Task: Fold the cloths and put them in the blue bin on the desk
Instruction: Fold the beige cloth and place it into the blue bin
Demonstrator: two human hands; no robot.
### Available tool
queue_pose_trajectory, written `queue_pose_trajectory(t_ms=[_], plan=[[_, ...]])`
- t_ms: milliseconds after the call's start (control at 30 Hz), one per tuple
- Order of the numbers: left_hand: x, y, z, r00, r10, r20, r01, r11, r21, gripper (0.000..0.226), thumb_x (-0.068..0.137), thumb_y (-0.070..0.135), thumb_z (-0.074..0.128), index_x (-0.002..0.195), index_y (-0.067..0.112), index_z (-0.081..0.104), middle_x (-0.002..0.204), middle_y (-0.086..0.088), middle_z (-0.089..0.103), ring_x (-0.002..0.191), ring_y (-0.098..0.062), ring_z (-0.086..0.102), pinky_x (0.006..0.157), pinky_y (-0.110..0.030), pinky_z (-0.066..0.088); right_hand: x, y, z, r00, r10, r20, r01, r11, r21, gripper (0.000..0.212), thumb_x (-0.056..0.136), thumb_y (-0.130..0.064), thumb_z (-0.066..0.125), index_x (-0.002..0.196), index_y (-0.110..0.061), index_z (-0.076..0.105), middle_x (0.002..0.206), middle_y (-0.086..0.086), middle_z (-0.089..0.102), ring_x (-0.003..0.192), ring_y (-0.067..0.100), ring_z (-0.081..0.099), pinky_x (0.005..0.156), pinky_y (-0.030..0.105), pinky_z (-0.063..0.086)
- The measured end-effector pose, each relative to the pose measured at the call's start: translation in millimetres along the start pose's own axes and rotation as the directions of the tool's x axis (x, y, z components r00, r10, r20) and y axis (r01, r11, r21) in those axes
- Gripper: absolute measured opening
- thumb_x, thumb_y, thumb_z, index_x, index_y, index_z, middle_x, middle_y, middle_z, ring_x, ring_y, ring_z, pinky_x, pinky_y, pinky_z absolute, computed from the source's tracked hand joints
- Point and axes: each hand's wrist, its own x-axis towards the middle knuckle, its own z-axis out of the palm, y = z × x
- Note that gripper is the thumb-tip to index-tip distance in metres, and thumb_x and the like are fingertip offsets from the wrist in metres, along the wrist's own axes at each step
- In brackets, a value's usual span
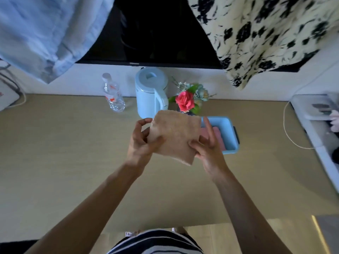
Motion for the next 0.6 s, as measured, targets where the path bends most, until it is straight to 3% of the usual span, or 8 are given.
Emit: queue_pose_trajectory(t_ms=[100,167,267,333,433,533,600], plan=[[11,-1,22,0.995,0.042,0.093,-0.052,0.993,0.101,0.075,0.072,0.018,0.079,0.137,0.034,0.043,0.104,-0.009,0.072,0.085,-0.017,0.066,0.070,-0.031,0.057,8,-18,-37,0.999,-0.038,0.016,0.040,0.990,-0.133,0.087,0.089,0.008,0.063,0.154,-0.039,0.027,0.111,0.005,0.067,0.097,0.013,0.066,0.083,0.037,0.054],[23,-3,38,0.983,0.039,0.181,-0.075,0.977,0.199,0.068,0.074,0.011,0.075,0.133,0.037,0.053,0.109,-0.007,0.067,0.086,-0.017,0.066,0.067,-0.029,0.057,12,-31,-60,0.997,-0.044,0.067,0.058,0.972,-0.228,0.074,0.090,0.006,0.061,0.150,-0.033,0.041,0.118,0.003,0.067,0.102,0.009,0.068,0.079,0.028,0.057],[42,-10,64,0.969,-0.064,0.240,-0.025,0.936,0.350,0.056,0.069,0.016,0.076,0.121,0.033,0.066,0.114,-0.003,0.063,0.087,-0.018,0.065,0.066,-0.028,0.058,26,-45,-88,0.997,0.002,0.074,0.022,0.946,-0.324,0.045,0.091,0.006,0.059,0.129,-0.018,0.067,0.107,-0.001,0.073,0.090,0.005,0.069,0.066,0.021,0.055],[57,-21,80,0.965,-0.118,0.232,0.007,0.902,0.431,0.055,0.068,0.016,0.079,0.121,0.029,0.068,0.115,-0.007,0.065,0.089,-0.019,0.066,0.077,-0.036,0.061,45,-47,-104,0.998,0.031,0.053,-0.006,0.907,-0.421,0.037,0.089,0.004,0.062,0.118,-0.017,0.073,0.106,0.006,0.073,0.085,0.008,0.069,0.067,0.022,0.055],[77,-39,105,0.971,-0.143,0.191,0.009,0.823,0.567,0.060,0.062,0.028,0.078,0.121,0.027,0.069,0.118,-0.003,0.066,0.101,-0.020,0.067,0.092,-0.045,0.057,79,-44,-122,0.998,0.051,0.028,-0.021,0.764,-0.645,0.032,0.084,-0.006,0.068,0.108,-0.025,0.077,0.103,0.000,0.074,0.089,0.013,0.068,0.080,0.025,0.053],[94,-63,127,0.976,-0.160,0.150,0.007,0.707,0.707,0.064,0.063,0.031,0.078,0.126,0.026,0.066,0.126,-0.004,0.066,0.111,-0.026,0.065,0.098,-0.040,0.053,106,-36,-130,0.992,0.121,0.031,-0.050,0.617,-0.785,0.031,0.080,-0.006,0.071,0.105,-0.023,0.074,0.085,-0.011,0.068,0.079,0.007,0.065,0.070,0.014,0.049],[101,-80,139,0.970,-0.190,0.149,0.003,0.624,0.781,0.062,0.071,0.021,0.080,0.130,0.027,0.063,0.130,-0.006,0.064,0.116,-0.028,0.063,0.099,-0.038,0.051,124,-24,-132,0.987,0.160,0.032,-0.048,0.469,-0.882,0.033,0.078,-0.007,0.071,0.108,-0.020,0.073,0.089,-0.004,0.071,0.085,0.013,0.067,0.072,0.023,0.051]])
